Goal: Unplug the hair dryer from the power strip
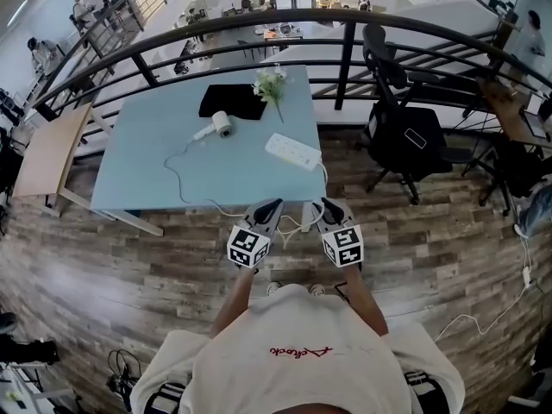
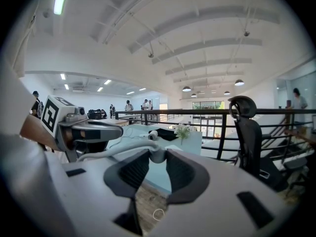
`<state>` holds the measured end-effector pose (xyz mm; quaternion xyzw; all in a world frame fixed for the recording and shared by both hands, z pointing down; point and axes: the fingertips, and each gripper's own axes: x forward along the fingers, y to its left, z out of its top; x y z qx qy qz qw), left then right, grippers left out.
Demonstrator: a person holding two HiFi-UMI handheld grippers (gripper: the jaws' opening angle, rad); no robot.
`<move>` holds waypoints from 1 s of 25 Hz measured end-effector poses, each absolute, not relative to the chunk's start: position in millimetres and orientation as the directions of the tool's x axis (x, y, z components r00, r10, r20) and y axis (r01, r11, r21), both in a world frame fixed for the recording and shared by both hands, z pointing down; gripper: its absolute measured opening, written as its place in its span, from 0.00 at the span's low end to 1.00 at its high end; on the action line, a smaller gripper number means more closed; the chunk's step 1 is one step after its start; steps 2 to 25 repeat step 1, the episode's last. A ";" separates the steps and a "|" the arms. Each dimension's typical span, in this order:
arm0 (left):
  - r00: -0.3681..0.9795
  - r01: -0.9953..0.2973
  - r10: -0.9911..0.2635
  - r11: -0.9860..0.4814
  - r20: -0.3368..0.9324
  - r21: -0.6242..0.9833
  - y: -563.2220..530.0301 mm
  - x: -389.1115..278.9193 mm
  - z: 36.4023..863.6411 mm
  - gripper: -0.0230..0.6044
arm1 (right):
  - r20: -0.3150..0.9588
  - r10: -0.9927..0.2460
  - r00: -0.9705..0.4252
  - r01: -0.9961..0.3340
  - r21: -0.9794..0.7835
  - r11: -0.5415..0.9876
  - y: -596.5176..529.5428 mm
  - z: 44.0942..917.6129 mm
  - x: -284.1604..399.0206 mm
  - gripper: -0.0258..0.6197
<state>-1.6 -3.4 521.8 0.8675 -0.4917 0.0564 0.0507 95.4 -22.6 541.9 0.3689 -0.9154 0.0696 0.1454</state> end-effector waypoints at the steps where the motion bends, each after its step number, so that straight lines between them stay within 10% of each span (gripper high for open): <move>1: 0.510 -0.859 -0.847 -0.512 0.148 0.031 -3.8 -1.7 521.8 0.05 | 0.318 -0.655 -0.686 -0.696 -0.021 0.718 -23.1 542.3 95.0 0.22; 25: 0.510 -0.859 -0.847 -0.512 0.148 0.031 -3.8 -1.7 521.8 0.05 | 0.318 -0.655 -0.686 -0.696 -0.021 0.718 -23.1 542.3 95.0 0.22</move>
